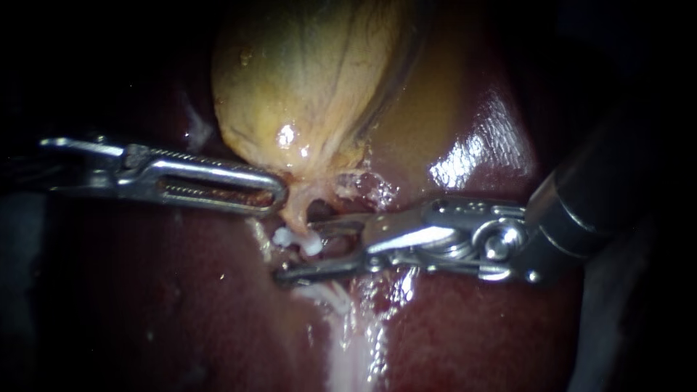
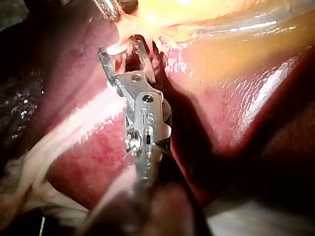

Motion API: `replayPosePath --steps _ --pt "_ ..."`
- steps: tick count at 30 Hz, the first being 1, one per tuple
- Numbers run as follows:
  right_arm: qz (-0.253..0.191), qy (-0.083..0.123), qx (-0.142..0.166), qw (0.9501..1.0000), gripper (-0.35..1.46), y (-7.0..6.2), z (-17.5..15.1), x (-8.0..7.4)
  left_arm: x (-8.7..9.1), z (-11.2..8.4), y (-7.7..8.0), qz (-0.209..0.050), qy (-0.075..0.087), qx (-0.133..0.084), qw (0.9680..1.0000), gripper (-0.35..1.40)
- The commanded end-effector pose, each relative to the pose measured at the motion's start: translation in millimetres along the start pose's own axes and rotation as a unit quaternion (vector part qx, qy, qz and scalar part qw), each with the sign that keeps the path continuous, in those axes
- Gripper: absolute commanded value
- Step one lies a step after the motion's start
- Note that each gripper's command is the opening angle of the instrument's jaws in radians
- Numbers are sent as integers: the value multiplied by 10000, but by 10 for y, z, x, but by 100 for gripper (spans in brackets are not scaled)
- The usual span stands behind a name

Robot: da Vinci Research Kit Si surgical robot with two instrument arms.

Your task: Going back third clip left tube

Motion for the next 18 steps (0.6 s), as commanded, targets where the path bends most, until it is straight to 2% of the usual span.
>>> replayPosePath --steps 1,8,13,18 --pt "-48 -4 7 10000 49 -1 -5 2 0 0 0 -1 -1 -1 10000 -35" --pt "-236 -27 102 9997 49 -12 -45 14 0 0 -1 0 8 10 10000 -35" --pt "-951 -47 188 9953 49 -16 -80 17 0 0 -2 1 8 10 10000 -35" --pt "-1149 -40 169 9932 49 -13 -105 23 0 2 -3 2 11 14 10000 -35"
